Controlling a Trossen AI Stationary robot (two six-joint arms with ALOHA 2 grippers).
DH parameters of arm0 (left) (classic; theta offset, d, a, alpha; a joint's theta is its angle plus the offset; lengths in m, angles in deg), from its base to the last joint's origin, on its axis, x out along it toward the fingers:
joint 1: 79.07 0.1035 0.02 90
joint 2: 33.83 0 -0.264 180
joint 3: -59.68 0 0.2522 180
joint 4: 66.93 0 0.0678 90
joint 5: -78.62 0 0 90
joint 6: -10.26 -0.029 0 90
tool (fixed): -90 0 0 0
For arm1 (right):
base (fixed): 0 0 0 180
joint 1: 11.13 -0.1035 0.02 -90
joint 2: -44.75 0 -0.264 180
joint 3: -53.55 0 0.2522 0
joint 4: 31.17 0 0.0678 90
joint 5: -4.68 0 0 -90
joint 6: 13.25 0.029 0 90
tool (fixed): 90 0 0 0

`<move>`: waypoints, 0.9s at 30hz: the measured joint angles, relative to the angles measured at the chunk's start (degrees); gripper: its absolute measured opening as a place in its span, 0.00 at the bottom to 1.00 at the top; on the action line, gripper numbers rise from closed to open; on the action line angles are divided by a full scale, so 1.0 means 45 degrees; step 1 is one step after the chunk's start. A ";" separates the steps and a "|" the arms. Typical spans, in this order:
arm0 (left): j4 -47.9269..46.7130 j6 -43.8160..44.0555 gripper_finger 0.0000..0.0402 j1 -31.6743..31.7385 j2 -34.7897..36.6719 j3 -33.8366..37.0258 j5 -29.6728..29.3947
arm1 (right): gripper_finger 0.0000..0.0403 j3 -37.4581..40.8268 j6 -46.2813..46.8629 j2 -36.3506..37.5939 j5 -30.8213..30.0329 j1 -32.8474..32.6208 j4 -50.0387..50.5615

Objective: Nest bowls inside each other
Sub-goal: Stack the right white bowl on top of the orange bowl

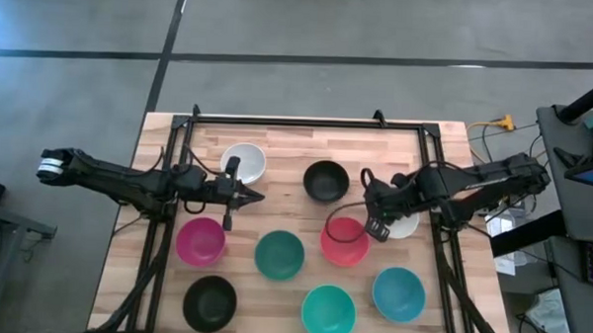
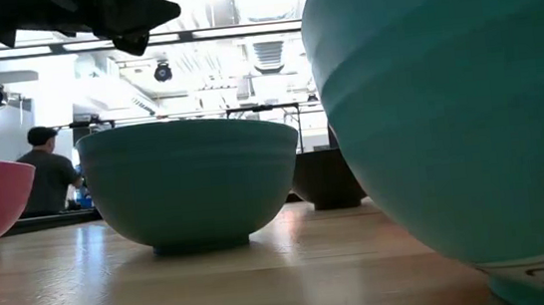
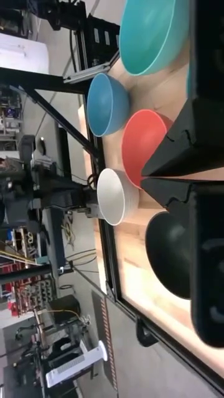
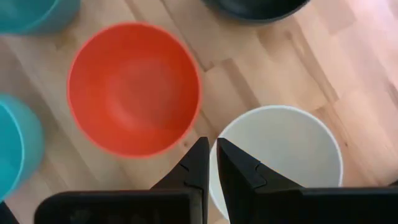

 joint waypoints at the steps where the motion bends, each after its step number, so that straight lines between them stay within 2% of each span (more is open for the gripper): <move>1: -0.0060 0.0002 0.00 -0.0037 0.0011 0.0000 -0.0002 | 0.07 0.0083 0.0000 0.0000 0.0000 -0.0126 0.0000; 7: -0.1390 0.0015 0.00 -0.0552 0.0202 0.0009 0.0005 | 0.10 0.0876 0.0000 0.0005 0.0038 -0.0874 -0.0227; 11: -0.1714 0.0010 0.00 -0.0882 0.0573 0.0019 0.0000 | 0.16 0.1676 0.0005 0.0005 0.0886 -0.0942 -0.0956; 20: -0.0361 -0.0718 0.00 -0.1155 0.1440 0.0019 -0.0024 | 0.34 0.2827 -0.0010 0.0015 0.1055 -0.0942 -0.1224; 27: 0.0209 -0.1127 0.00 -0.1145 0.1340 0.0015 -0.0029 | 0.37 0.3246 0.0530 0.0015 0.1033 -0.0947 -0.1604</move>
